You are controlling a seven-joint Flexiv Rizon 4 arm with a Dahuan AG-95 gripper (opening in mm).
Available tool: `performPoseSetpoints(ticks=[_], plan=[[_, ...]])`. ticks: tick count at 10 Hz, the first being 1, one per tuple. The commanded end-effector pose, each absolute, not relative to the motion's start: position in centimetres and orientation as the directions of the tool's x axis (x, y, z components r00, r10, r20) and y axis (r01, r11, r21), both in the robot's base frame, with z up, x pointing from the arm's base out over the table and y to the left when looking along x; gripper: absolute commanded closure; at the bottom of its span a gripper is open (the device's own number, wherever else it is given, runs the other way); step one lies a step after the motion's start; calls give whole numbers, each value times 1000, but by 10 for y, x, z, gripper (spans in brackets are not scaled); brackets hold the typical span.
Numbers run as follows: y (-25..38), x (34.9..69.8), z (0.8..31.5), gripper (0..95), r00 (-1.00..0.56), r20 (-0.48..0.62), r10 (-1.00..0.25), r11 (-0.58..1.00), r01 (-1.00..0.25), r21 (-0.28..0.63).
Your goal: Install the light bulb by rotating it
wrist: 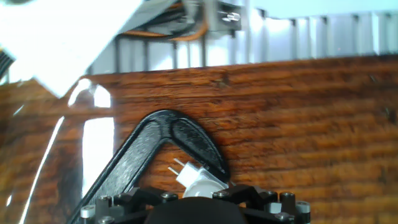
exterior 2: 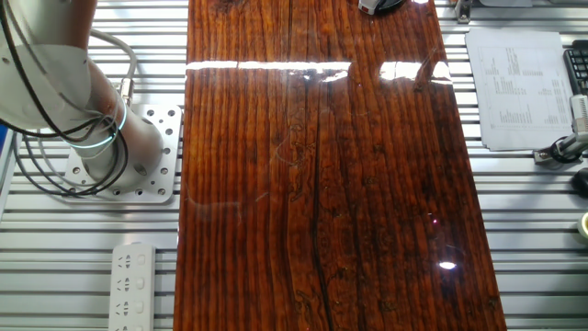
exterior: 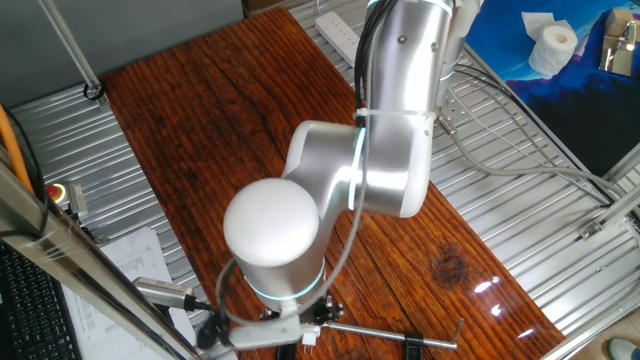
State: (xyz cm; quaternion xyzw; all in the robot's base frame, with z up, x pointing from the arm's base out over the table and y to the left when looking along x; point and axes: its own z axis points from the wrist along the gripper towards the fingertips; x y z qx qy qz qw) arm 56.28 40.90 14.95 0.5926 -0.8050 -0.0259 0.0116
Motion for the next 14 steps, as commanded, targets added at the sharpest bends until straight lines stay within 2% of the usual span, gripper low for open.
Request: performPoseSetpoints(ticks=[1,8,14], plan=[[402,559,144,190,-18,8,-1000,19,-999,43],[390,554,124,190,220,8,-975,-220,-975,39],[388,557,114,190,256,-4,-967,-255,-966,36]])
